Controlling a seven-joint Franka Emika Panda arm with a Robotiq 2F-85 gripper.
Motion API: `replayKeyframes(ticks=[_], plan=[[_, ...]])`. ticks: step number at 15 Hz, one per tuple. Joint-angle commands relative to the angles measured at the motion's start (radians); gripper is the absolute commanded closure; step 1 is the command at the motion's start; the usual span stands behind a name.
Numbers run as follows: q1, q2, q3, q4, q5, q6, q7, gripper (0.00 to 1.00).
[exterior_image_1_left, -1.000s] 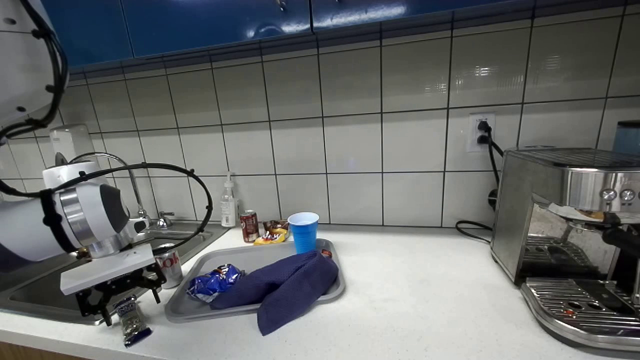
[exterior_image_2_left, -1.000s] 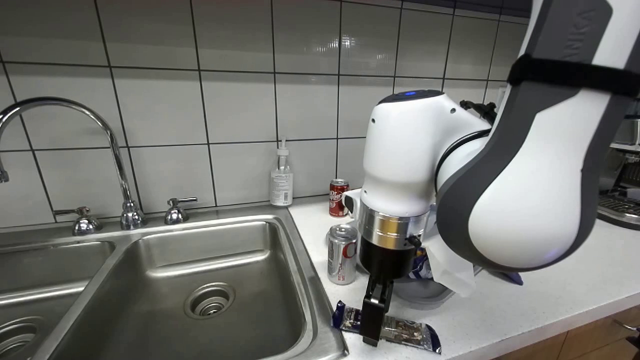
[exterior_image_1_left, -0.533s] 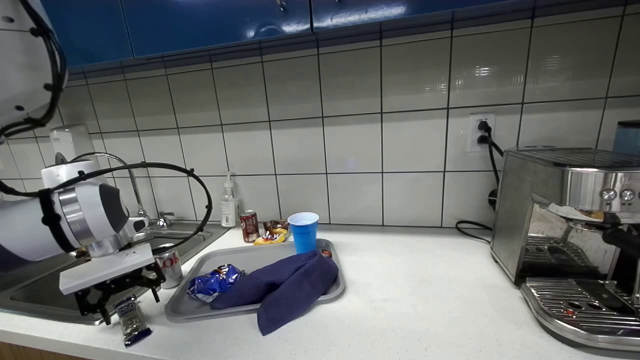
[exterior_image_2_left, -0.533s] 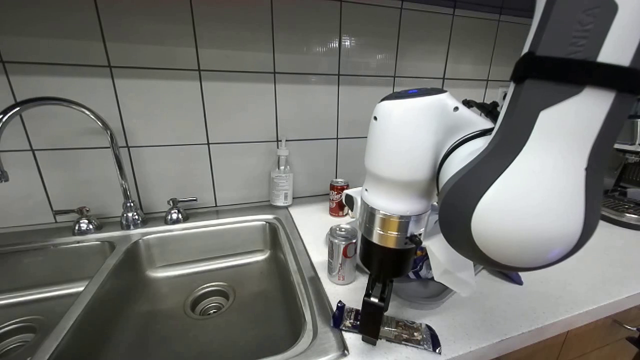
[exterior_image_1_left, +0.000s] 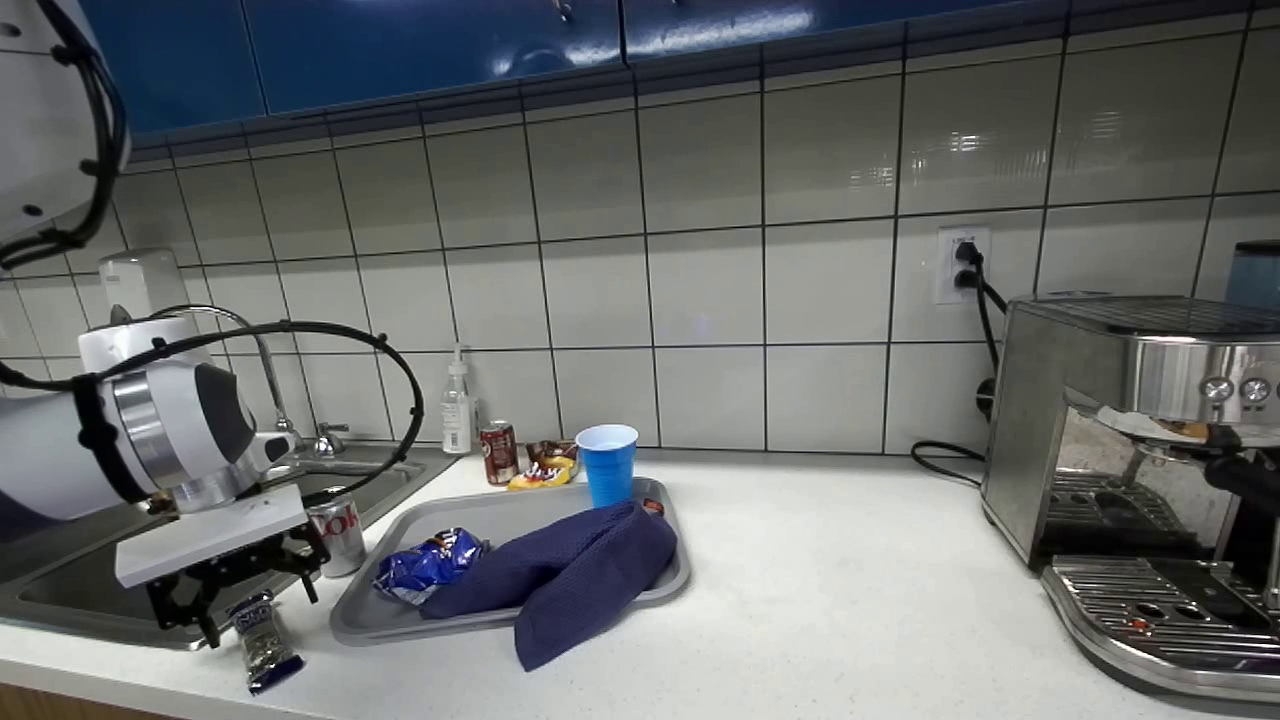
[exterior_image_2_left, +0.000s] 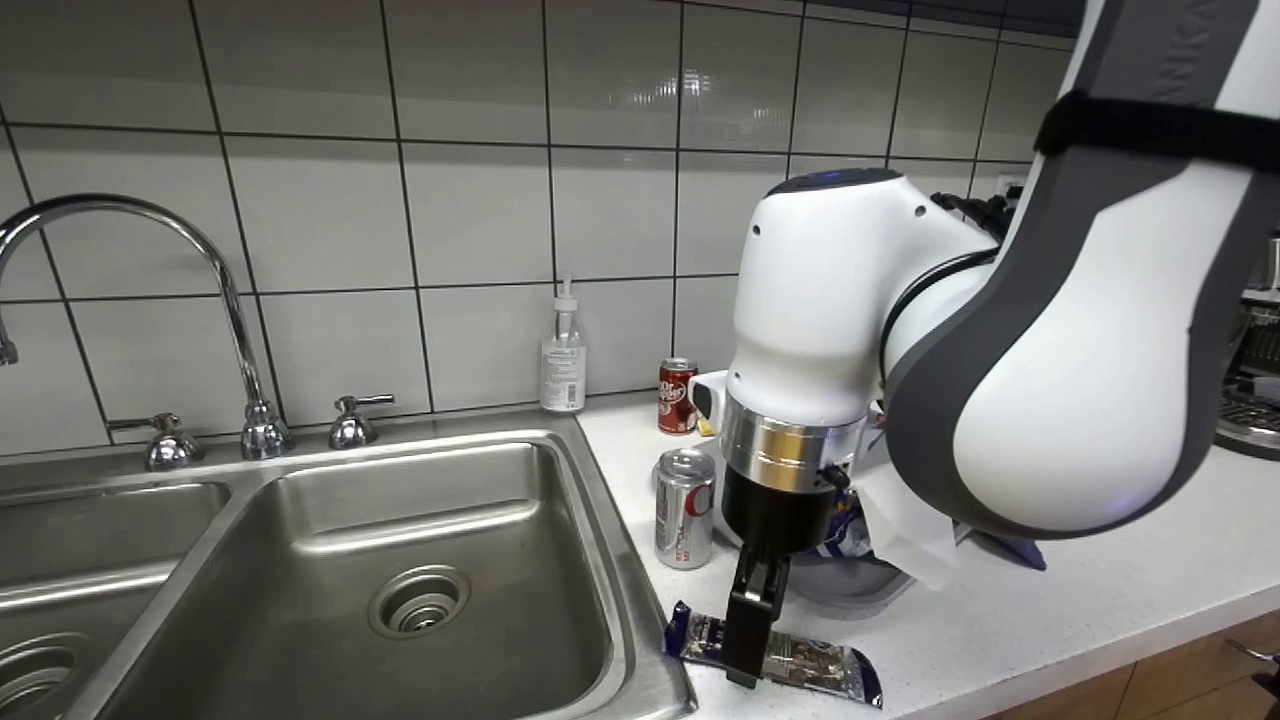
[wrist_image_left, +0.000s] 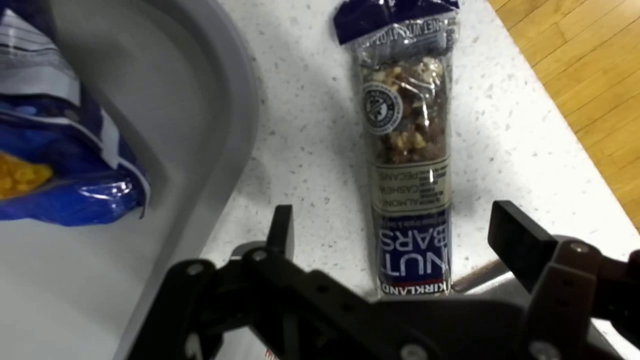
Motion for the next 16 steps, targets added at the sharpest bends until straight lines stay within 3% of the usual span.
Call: replayKeyframes(ticks=[1, 2, 5, 12, 16], plan=[[-0.005, -0.046, -0.006, -0.035, -0.011, 0.011, -0.009, 0.06], [-0.006, -0.047, -0.007, -0.038, -0.012, 0.015, -0.01, 0.26], [-0.006, -0.052, -0.007, -0.042, -0.012, 0.016, -0.011, 0.37], [-0.008, -0.057, -0.005, -0.051, -0.011, 0.018, -0.013, 0.94], [0.003, -0.071, -0.021, -0.057, -0.015, 0.001, -0.002, 0.93]])
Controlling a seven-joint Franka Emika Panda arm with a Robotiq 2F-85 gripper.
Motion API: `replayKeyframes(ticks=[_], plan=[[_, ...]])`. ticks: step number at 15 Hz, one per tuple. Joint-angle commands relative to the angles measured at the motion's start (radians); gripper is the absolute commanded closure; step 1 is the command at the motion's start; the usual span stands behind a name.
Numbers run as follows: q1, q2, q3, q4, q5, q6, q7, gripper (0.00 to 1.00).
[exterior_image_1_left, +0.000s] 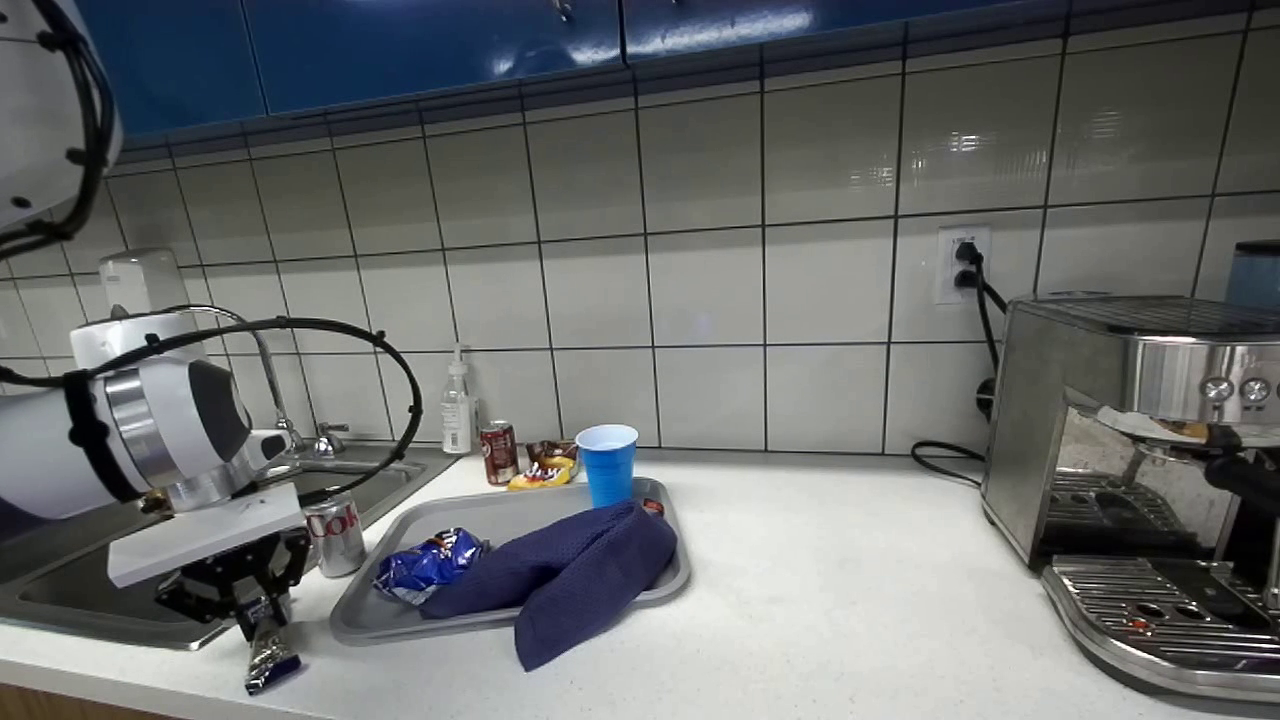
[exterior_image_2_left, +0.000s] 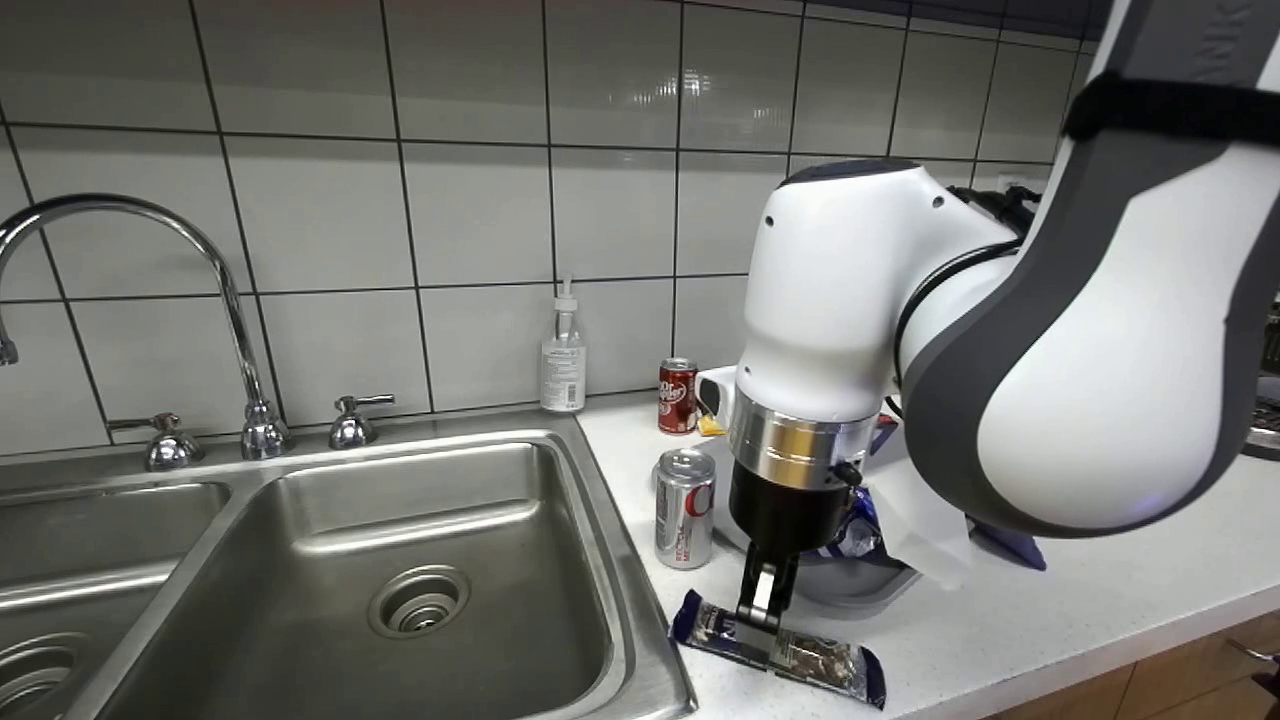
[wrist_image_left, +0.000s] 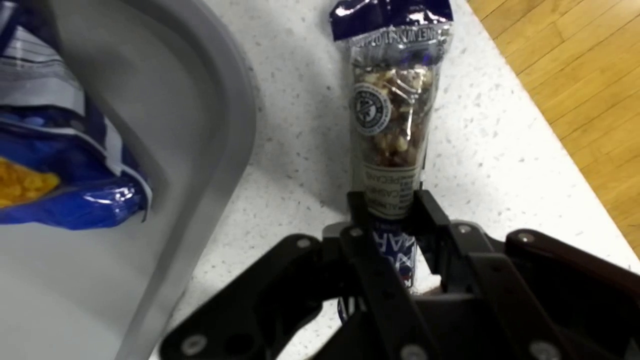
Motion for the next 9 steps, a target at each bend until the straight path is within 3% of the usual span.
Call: replayKeyframes(ticks=[1, 9], plan=[[0.002, -0.054, -0.023, -0.038, -0.014, -0.012, -0.001, 0.93], [-0.028, -0.155, -0.016, -0.123, -0.005, -0.013, -0.029, 0.93]])
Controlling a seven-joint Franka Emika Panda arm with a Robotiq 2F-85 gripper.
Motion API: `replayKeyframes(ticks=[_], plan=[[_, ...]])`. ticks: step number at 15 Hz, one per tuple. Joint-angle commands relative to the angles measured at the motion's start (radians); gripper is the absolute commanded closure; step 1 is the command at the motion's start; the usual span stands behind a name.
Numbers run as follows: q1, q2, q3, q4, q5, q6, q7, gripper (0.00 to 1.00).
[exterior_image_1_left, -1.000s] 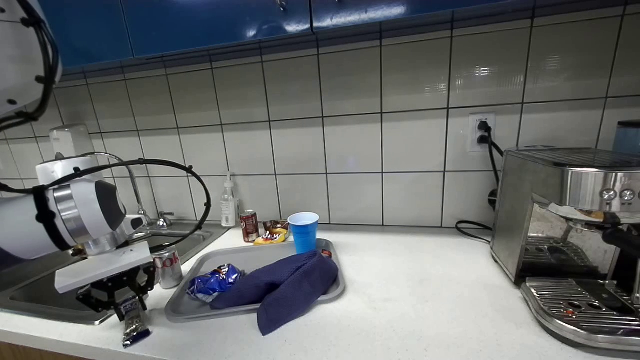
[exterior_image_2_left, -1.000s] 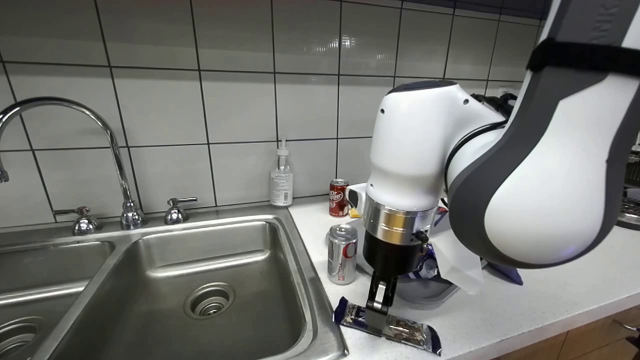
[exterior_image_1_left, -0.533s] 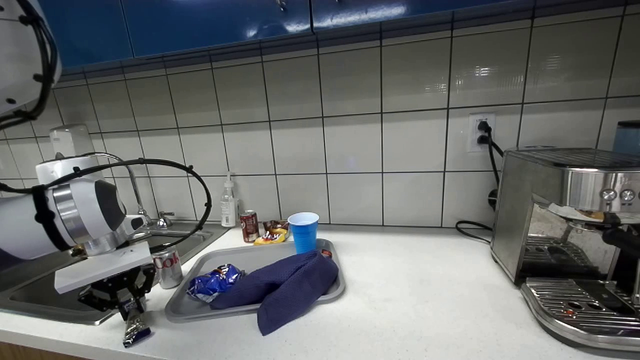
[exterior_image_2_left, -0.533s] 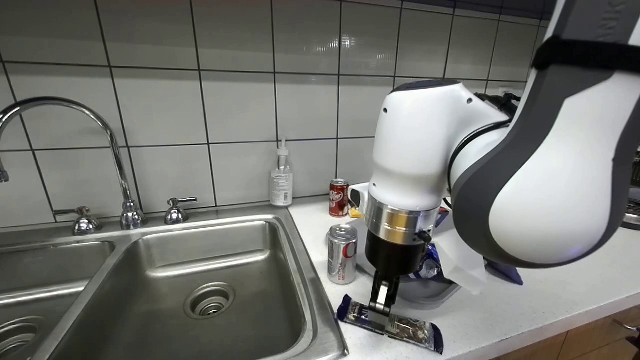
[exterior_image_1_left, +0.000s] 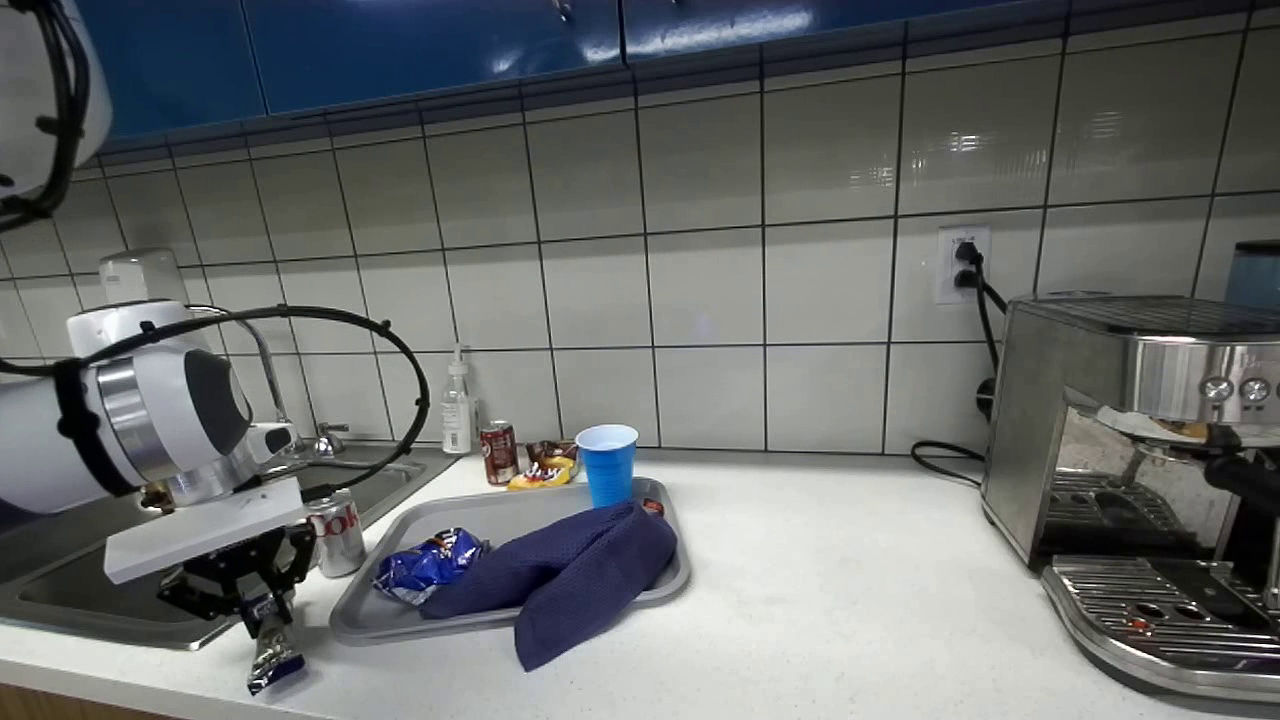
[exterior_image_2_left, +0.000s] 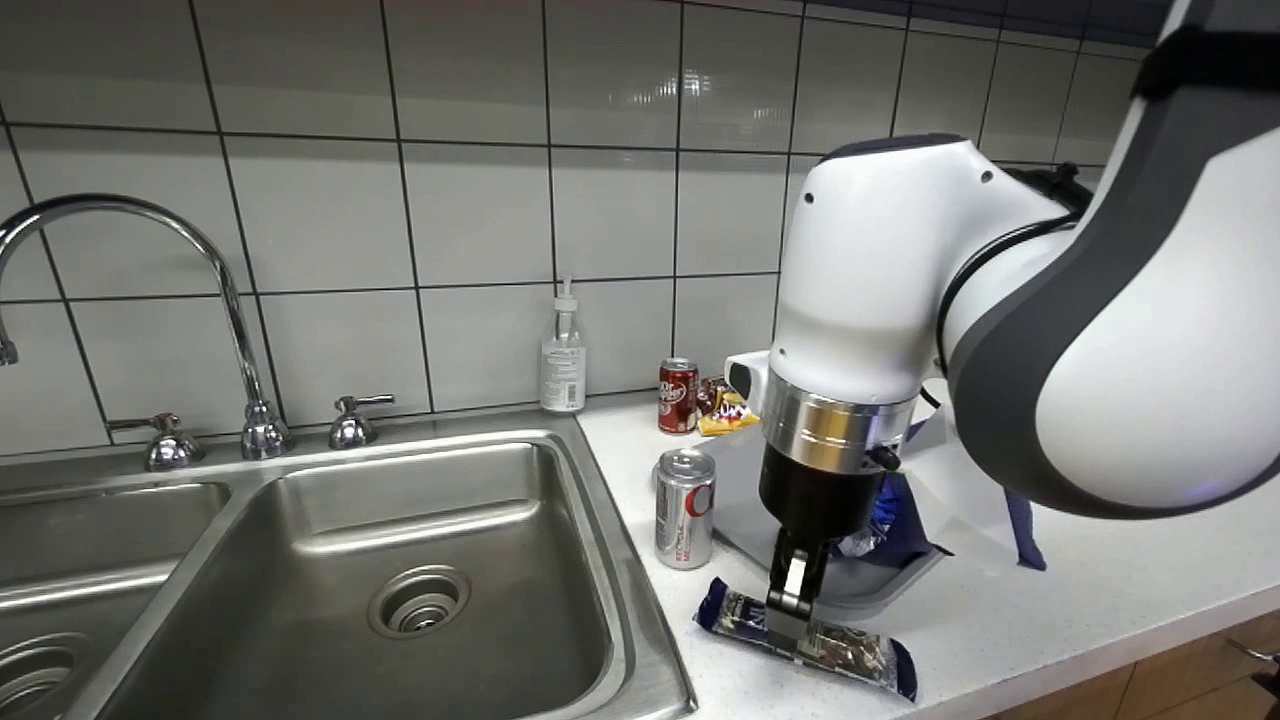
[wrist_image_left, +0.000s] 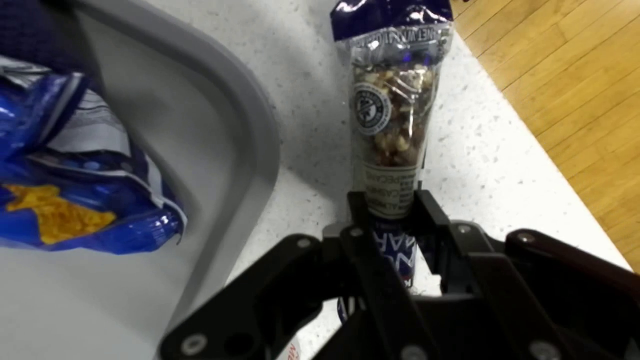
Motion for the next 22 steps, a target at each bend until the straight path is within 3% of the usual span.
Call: replayKeyframes(ticks=[1, 4, 5, 14, 22], plan=[[-0.026, -0.104, 0.012, -0.075, -0.001, -0.012, -0.032, 0.93], [-0.034, -0.155, 0.011, -0.113, 0.002, -0.013, -0.047, 0.93], [-0.065, -0.108, 0.047, -0.061, 0.005, -0.018, -0.049, 0.93], [-0.176, -0.146, 0.084, -0.068, 0.045, -0.022, -0.077, 0.93], [-0.283, -0.198, 0.157, -0.072, 0.242, -0.037, -0.165, 0.93]])
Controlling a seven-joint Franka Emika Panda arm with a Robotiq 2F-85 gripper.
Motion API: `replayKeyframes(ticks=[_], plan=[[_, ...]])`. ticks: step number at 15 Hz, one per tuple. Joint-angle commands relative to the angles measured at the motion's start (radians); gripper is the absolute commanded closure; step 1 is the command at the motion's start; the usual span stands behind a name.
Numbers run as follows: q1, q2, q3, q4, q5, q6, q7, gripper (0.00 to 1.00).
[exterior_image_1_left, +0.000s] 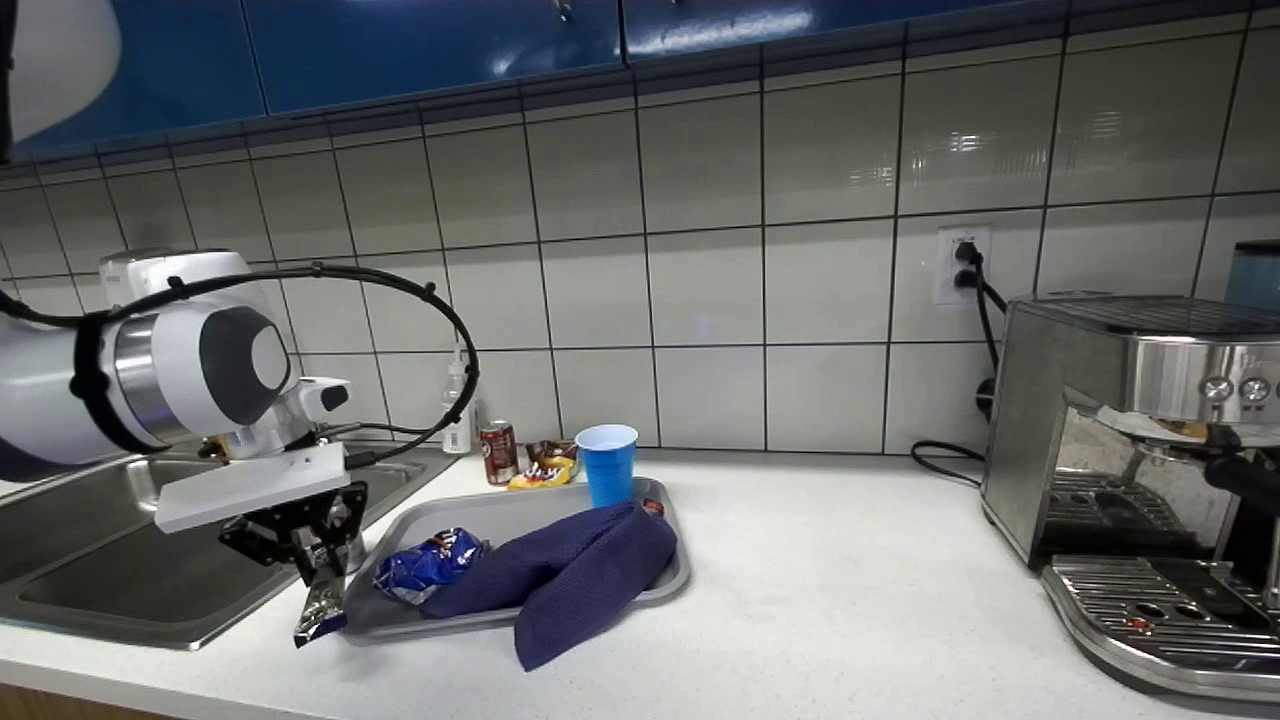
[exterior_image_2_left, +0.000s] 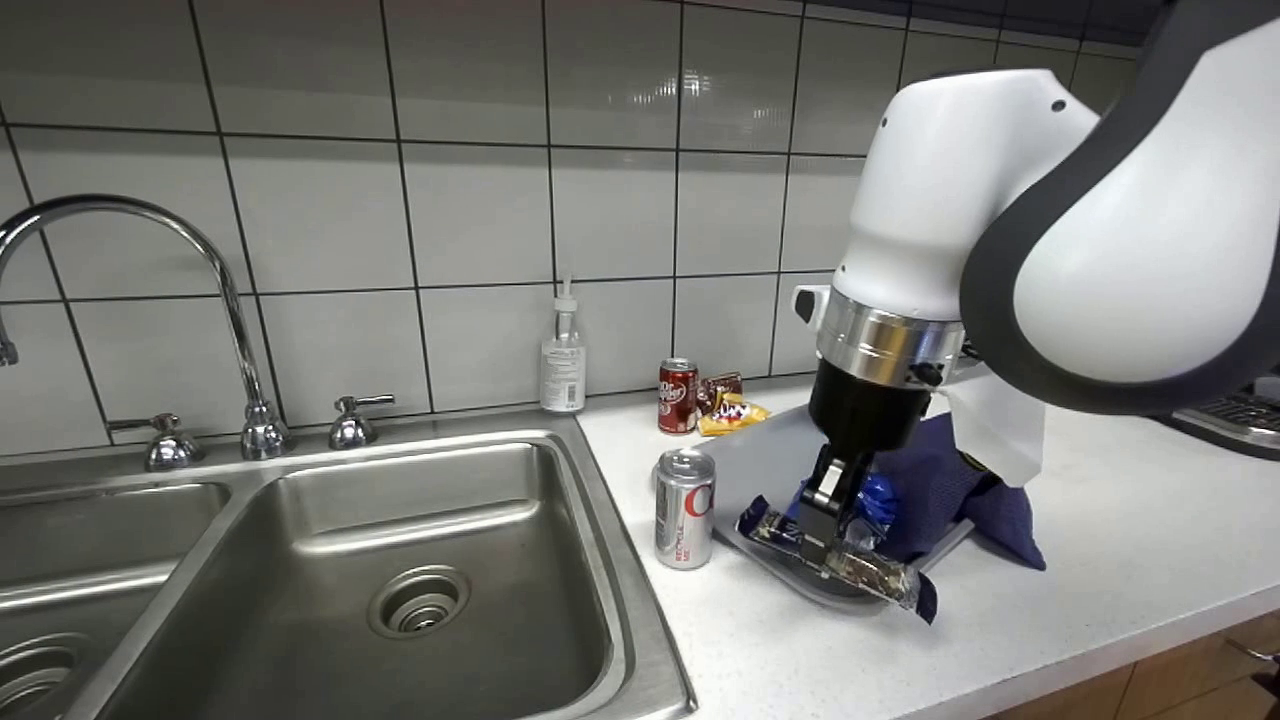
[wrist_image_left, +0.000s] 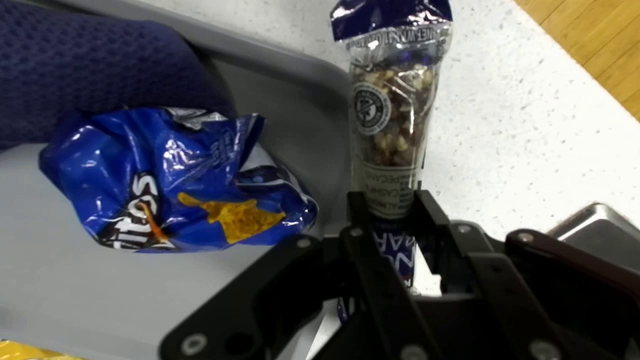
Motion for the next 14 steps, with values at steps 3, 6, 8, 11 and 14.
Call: replayKeyframes(ticks=[3, 6, 8, 11, 14], plan=[[-0.065, -0.094, 0.076, -0.012, 0.182, -0.054, -0.109, 0.93], [-0.057, -0.117, 0.064, 0.009, 0.248, -0.091, -0.138, 0.93], [-0.05, -0.129, 0.05, 0.026, 0.273, -0.12, -0.145, 0.93], [-0.07, -0.128, 0.06, 0.067, 0.296, -0.161, -0.136, 0.93], [-0.075, -0.107, 0.061, 0.118, 0.334, -0.195, -0.125, 0.93]])
